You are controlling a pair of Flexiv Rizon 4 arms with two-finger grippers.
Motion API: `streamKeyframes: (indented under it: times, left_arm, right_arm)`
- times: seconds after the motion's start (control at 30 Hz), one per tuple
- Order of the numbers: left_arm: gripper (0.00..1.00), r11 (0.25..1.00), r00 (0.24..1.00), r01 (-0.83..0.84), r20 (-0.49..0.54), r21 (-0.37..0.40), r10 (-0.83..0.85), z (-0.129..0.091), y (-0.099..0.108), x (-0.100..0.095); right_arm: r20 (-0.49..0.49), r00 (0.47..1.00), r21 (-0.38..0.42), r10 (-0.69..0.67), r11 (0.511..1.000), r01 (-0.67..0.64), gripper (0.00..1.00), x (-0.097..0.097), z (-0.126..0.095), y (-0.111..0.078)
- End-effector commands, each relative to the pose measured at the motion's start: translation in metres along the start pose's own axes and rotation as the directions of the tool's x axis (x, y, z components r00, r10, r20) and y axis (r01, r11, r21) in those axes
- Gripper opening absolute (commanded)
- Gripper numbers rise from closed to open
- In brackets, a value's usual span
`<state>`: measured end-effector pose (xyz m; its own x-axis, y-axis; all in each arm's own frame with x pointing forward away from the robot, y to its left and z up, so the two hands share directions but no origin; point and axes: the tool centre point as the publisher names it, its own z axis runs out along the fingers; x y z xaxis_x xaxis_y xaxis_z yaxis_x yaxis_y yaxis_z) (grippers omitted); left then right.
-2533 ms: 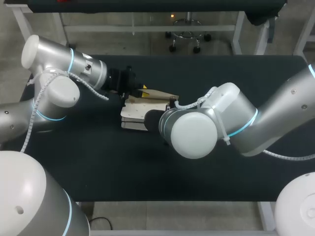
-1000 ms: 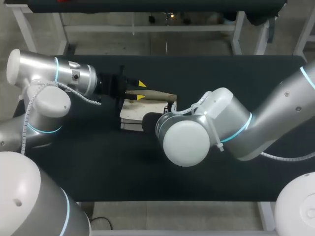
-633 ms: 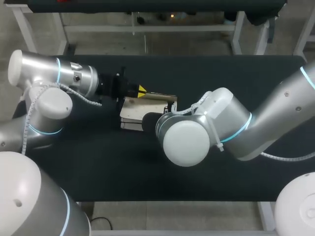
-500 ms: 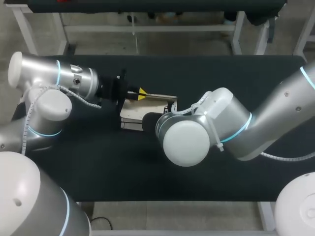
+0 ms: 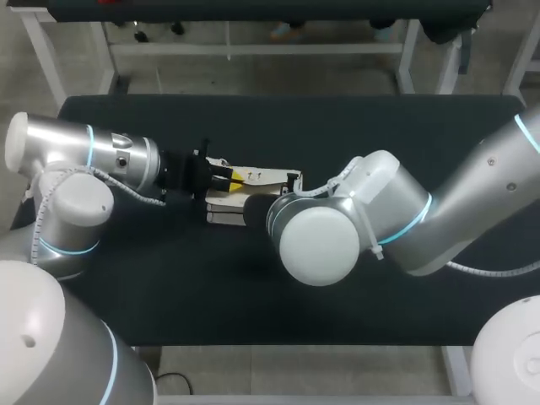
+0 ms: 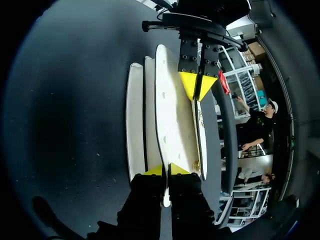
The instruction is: Pick up the bag, open it, inspect its contents, close it, and place it on the opposite side
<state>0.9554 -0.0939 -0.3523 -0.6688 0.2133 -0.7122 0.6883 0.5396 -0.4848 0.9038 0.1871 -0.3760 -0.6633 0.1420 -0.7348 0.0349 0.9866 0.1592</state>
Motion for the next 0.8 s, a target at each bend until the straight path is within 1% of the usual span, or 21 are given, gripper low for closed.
streamKeyframes:
  times: [0.03,0.17,0.33,0.37,0.4,0.43,0.47,0.63,0.7,0.73,0.77,0.8]
  left_arm:
    - [0.00,1.000,1.000,-0.008,0.006,-0.008,0.008,0.004,0.003,0.010]
    - [0.00,1.000,1.000,0.001,0.002,-0.016,-0.001,0.004,0.007,0.011]
    - [0.01,1.000,1.000,0.011,0.018,-0.012,-0.011,0.001,0.006,0.003]
    - [0.13,1.000,1.000,0.009,0.021,-0.011,-0.008,0.001,0.006,0.001]
    - [0.21,1.000,1.000,0.007,0.023,-0.011,-0.007,0.001,0.005,-0.001]
    - [0.26,1.000,1.000,0.006,0.024,-0.010,-0.006,0.001,0.004,-0.003]
    - [0.27,1.000,1.000,0.004,0.024,-0.009,-0.003,0.001,0.004,-0.005]
    - [0.15,1.000,1.000,0.012,0.013,0.002,-0.012,0.005,0.006,-0.013]
    - [0.13,1.000,1.000,0.009,0.009,-0.004,-0.009,0.007,0.006,-0.015]
    - [0.08,1.000,1.000,0.007,0.003,-0.005,-0.007,0.009,0.006,-0.016]
    - [0.00,1.000,1.000,0.004,-0.001,-0.007,-0.004,0.010,0.005,-0.017]
    - [0.00,1.000,1.000,0.001,-0.008,-0.007,-0.001,0.011,0.005,-0.017]
  right_arm:
    - [0.007,1.000,-0.005,0.001,1.000,-0.001,0.00,0.002,0.002,-0.001]
    - [0.007,1.000,-0.005,0.001,1.000,-0.001,0.00,0.002,0.002,-0.001]
    - [0.007,1.000,-0.005,0.001,1.000,-0.001,0.00,0.002,0.002,-0.001]
    - [0.007,1.000,-0.005,0.001,1.000,-0.001,0.00,0.002,0.002,-0.001]
    - [0.007,1.000,-0.005,0.001,1.000,-0.001,0.00,0.002,0.002,-0.001]
    - [0.007,1.000,-0.005,0.001,1.000,-0.001,0.00,0.002,0.002,-0.001]
    - [0.007,1.000,-0.005,0.001,1.000,-0.001,0.00,0.002,0.002,-0.001]
    - [0.007,1.000,-0.005,0.001,1.000,-0.001,0.00,0.002,0.002,-0.001]
    - [0.007,1.000,-0.005,0.001,1.000,-0.001,0.00,0.002,0.002,-0.001]
    - [0.007,1.000,-0.005,0.001,1.000,-0.001,0.00,0.002,0.002,-0.001]
    - [0.007,1.000,-0.005,0.001,1.000,-0.001,0.00,0.002,0.002,-0.001]
    - [0.007,1.000,-0.005,0.001,1.000,-0.001,0.00,0.002,0.002,-0.001]
